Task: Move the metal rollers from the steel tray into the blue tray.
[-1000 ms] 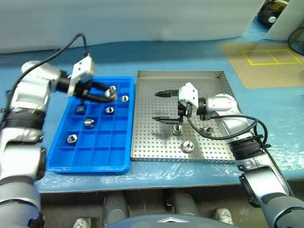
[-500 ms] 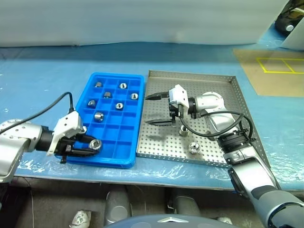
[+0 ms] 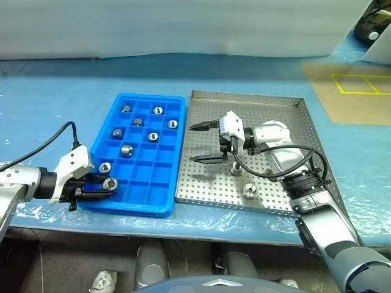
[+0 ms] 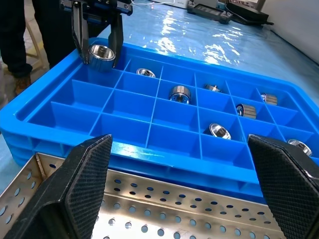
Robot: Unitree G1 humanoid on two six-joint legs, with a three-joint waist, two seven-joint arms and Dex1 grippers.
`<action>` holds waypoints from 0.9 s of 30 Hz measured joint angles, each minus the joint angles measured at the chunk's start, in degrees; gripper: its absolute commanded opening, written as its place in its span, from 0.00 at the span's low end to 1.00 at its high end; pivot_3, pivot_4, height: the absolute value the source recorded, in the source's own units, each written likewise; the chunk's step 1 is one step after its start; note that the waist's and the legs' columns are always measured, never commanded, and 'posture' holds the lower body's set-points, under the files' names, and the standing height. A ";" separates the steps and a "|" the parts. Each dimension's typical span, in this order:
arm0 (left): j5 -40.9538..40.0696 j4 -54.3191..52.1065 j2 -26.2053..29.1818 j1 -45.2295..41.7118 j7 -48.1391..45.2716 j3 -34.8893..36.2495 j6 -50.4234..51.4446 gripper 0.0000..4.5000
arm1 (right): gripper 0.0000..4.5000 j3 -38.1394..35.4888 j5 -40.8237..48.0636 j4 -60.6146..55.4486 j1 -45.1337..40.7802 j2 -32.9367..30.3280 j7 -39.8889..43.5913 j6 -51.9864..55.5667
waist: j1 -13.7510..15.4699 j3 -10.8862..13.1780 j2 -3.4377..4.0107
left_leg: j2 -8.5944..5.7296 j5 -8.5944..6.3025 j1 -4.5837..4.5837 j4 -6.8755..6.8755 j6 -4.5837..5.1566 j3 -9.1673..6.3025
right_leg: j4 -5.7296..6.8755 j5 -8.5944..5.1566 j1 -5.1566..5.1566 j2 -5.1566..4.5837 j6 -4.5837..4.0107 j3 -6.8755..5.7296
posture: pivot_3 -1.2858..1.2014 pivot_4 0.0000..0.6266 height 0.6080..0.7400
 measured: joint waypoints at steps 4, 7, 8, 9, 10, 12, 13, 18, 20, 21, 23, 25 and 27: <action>-0.07 1.98 0.07 -1.49 0.18 -1.29 -0.18 0.75 | 1.00 -0.01 -0.05 0.00 0.13 -0.11 -0.52 -0.01 | 0.05 0.00 0.00 | 0.00 0.01 0.02 0.00 -0.01 0.00 | 0.05 0.00 0.00 0.00 0.00 0.00 | 0.58 0.24 1.00; 1.48 4.34 0.35 -2.04 1.04 -1.91 -2.48 0.90 | 1.00 -0.02 -0.08 0.00 0.14 -0.13 -0.80 -0.02 | 0.02 0.00 -0.01 | -0.01 0.01 0.02 0.04 -0.02 0.00 | 0.05 0.00 0.02 0.00 0.00 0.00 | 0.58 0.24 1.00; 1.69 4.83 0.81 -2.04 0.96 -2.30 -3.34 0.90 | 1.00 -0.02 -0.08 0.00 0.19 -0.18 -0.85 -0.01 | 0.01 -0.01 -0.02 | 0.00 0.01 0.02 0.04 -0.01 0.00 | 0.04 0.00 0.02 0.00 0.00 0.01 | 0.58 0.24 1.00; 1.71 4.82 1.13 -2.06 0.87 -2.53 -3.67 0.90 | 1.00 -0.03 -0.08 0.00 0.21 -0.21 -0.87 -0.02 | 0.01 -0.01 -0.02 | 0.00 0.01 0.03 0.03 -0.01 0.00 | 0.04 0.00 0.03 0.00 0.00 0.01 | 0.58 0.24 1.00; 1.70 4.82 1.35 -2.12 0.78 -2.76 -3.79 0.90 | 1.00 -0.03 -0.08 0.00 0.26 -0.23 -0.91 -0.01 | 0.01 -0.02 -0.01 | -0.01 0.01 0.03 0.02 -0.01 0.01 | 0.04 0.00 0.02 0.00 0.00 0.01 | 0.58 0.24 1.00; 1.66 4.83 1.35 -2.36 0.80 -2.95 -4.26 0.90 | 1.00 -0.03 -0.08 0.00 0.47 -0.34 -0.93 -0.01 | 0.03 -0.02 -0.01 | 0.00 0.01 0.03 0.03 -0.01 0.01 | 0.04 0.00 0.02 0.01 0.00 0.00 | 0.58 0.24 1.00; 1.66 4.98 1.25 -3.00 1.10 -3.30 -4.43 0.90 | 1.00 -0.07 -0.08 -0.01 0.59 -0.46 -0.94 -0.01 | 0.04 -0.02 -0.01 | 0.00 0.01 0.03 0.03 -0.02 0.01 | 0.04 0.00 0.02 0.00 0.00 0.00 | 0.57 0.24 1.00; 1.41 11.88 -1.03 -15.39 3.69 -3.76 -5.22 0.90 | 1.00 -0.22 -0.11 -0.10 0.69 -0.69 -1.59 -0.01 | 0.40 -0.03 -0.04 | 0.05 0.16 0.02 0.15 -0.25 -0.03 | 0.37 0.00 0.05 -0.05 -0.01 -0.16 | 0.57 0.24 1.00; 1.09 16.47 -1.09 -23.52 4.08 -3.52 -5.35 0.90 | 1.00 -0.67 -0.16 -0.12 0.72 -0.87 -2.17 -0.09 | 0.27 -0.04 -0.06 | 0.03 0.22 0.05 0.43 -0.34 -0.06 | 0.63 0.00 0.05 -0.05 -0.02 -0.23 | 0.56 0.24 1.00; 0.33 18.19 -1.22 -27.51 3.86 -3.55 -4.90 0.90 | 1.00 -1.00 -0.24 -0.09 0.72 -1.17 -2.51 -0.16 | 0.22 -0.03 -0.06 | 0.01 0.22 0.05 0.54 -0.34 -0.06 | 0.72 0.00 0.05 -0.07 -0.02 -0.25 | 0.56 0.24 1.00; -1.23 20.00 -1.80 -34.89 2.69 -3.74 -3.69 0.90 | 1.00 -1.93 -0.52 0.01 0.65 -1.85 -3.09 -0.46 | 0.18 -0.04 -0.06 | -0.05 0.22 0.08 0.62 -0.34 -0.05 | 0.79 0.00 0.08 -0.12 -0.02 -0.25 | 0.55 0.24 1.00; -2.05 20.18 -2.46 -38.25 1.27 -4.54 -3.03 0.90 | 1.00 -2.33 -0.68 0.01 0.66 -2.70 -3.32 -0.61 | 0.04 -0.08 0.05 | -0.12 0.20 0.22 0.61 -0.32 -0.02 | 0.79 0.00 0.16 -0.15 -0.01 -0.21 | 0.53 0.24 1.00; -2.37 20.37 -4.76 -40.01 -0.16 -6.98 -2.46 0.90 | 1.00 -3.03 -0.87 0.06 0.68 -3.62 -3.61 -0.59 | -0.13 -0.08 0.07 | -0.08 0.21 0.22 0.57 -0.33 -0.01 | 0.79 0.00 0.14 -0.10 -0.01 -0.20 | 0.52 0.24 1.00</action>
